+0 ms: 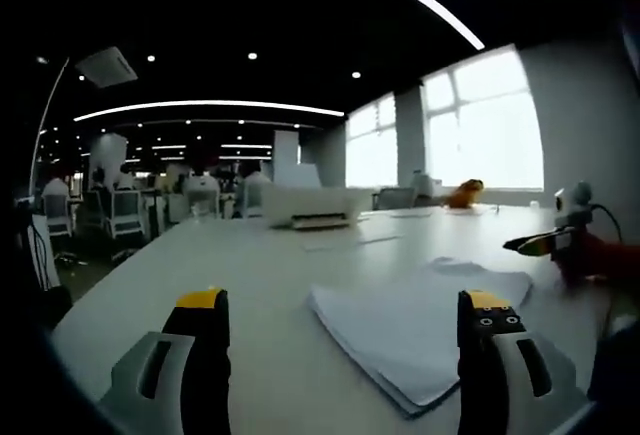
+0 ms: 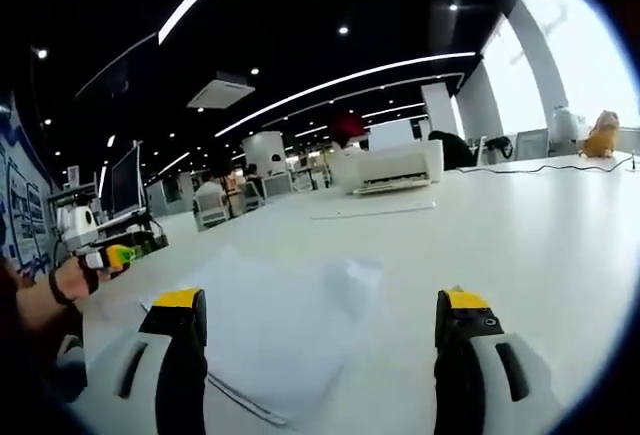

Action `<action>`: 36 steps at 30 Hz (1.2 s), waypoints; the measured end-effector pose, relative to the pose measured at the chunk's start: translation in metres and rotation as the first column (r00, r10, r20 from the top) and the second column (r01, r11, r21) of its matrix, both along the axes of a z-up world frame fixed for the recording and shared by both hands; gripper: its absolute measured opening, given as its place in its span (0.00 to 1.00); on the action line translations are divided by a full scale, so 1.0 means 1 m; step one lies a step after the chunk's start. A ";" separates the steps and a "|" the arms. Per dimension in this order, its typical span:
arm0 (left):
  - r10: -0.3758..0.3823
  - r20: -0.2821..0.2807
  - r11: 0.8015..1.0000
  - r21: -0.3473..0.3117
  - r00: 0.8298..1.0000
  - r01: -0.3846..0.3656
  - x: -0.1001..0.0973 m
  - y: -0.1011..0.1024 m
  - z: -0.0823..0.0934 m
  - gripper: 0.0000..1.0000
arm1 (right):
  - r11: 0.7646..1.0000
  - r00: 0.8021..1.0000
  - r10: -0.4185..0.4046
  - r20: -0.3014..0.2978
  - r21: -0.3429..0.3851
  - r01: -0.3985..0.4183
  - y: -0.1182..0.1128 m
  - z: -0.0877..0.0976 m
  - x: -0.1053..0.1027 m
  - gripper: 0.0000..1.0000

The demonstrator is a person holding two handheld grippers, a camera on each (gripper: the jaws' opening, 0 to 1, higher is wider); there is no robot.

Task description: Organize the stack of printing papers by aligning and flattening the scattered papers on the table

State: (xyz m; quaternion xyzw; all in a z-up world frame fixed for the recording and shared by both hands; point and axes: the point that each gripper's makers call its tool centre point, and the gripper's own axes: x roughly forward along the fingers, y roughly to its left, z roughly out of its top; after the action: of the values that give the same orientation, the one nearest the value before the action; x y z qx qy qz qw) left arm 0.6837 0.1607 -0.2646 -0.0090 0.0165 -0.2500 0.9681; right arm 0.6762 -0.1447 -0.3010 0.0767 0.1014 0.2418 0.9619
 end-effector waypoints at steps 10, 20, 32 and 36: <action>0.018 0.004 0.999 0.027 1.000 -0.019 -0.007 0.012 -0.003 0.97 | 1.000 1.000 0.012 0.026 -0.024 -0.011 0.005 0.010 -0.014 0.90; 0.016 -0.011 0.999 0.033 1.000 -0.015 -0.023 0.020 -0.006 0.97 | 0.999 1.000 0.014 0.022 -0.029 -0.013 0.004 0.012 -0.024 0.90; 0.034 -0.014 0.999 0.030 0.999 -0.034 -0.041 0.035 -0.005 0.97 | 1.000 0.999 0.023 0.027 -0.010 -0.023 0.003 0.021 -0.041 0.90; 0.046 -0.006 0.998 0.043 0.999 -0.046 -0.045 0.041 -0.003 0.97 | 1.000 0.999 0.020 0.029 -0.008 -0.020 0.000 0.024 -0.046 0.90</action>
State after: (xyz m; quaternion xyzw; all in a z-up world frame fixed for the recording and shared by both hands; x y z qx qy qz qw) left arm 0.6382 0.2019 -0.2676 0.0104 0.0251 -0.2272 0.9735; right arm 0.6299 -0.1447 -0.2770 0.0684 0.0893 0.2520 0.9612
